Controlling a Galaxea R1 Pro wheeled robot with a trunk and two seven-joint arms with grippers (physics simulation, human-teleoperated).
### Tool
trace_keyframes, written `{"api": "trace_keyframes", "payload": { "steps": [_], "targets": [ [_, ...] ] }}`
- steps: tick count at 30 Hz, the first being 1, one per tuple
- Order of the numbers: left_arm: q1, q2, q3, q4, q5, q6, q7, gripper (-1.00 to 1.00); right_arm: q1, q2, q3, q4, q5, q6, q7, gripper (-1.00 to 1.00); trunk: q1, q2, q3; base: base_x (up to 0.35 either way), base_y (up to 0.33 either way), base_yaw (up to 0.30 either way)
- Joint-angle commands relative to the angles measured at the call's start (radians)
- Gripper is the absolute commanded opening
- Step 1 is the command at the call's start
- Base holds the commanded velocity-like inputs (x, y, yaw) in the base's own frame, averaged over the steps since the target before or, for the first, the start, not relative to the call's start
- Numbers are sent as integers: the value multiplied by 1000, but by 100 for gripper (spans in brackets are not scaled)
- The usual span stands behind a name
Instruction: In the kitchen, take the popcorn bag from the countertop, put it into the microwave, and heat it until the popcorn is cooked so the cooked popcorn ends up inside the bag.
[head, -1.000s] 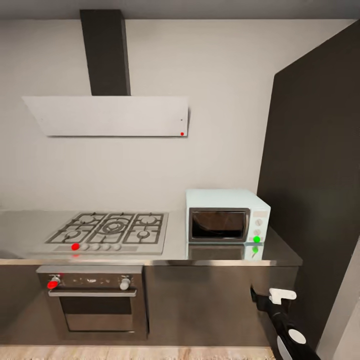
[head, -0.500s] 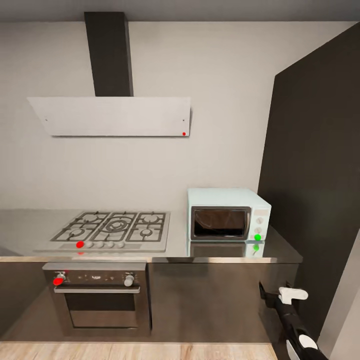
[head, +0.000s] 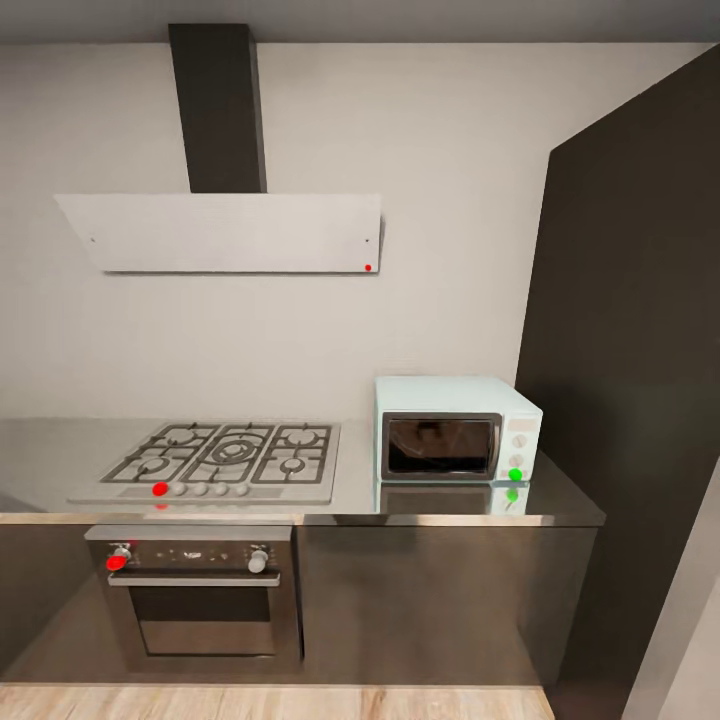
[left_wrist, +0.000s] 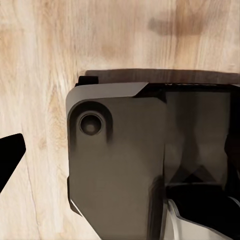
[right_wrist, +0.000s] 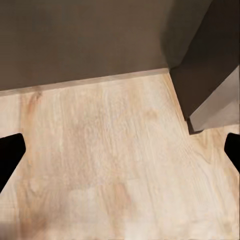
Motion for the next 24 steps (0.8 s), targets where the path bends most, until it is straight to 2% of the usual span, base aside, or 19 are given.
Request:
{"api": "trace_keyframes", "payload": {
  "steps": [1, 3, 5, 11, 15, 24],
  "targets": [
    [0, 1, -8, -1, 10, 5, -2, 100, 36, 0, -8, 10, 3, 40, -2, 100, 0, 0, 0, 0, 0, 0],
    [0, 1, -8, -1, 10, 5, -2, 100, 105, 0, -8, 13, 3, 126, -14, 100, 0, 0, 0, 0, 0, 0],
    [0, 1, -8, -1, 10, 5, -2, 100, 161, 3, -8, 15, 3, 162, -18, 100, 0, 0, 0, 0, 0, 0],
    [0, 2, -8, 0, 10, 5, -2, 100, 319, 41, -8, 15, 3, 186, -39, 100, 0, 0, 0, 0, 0, 0],
    [0, 3, -8, -1, 10, 5, -1, 100, 338, 54, -10, 14, 3, 194, -54, 100, 0, 0, 0, 0, 0, 0],
    [0, 5, -10, 0, 10, 7, -2, 100, 340, 55, -16, 10, 1, 179, -55, 100, 0, 0, 0, 0, 0, 0]
  ]
}}
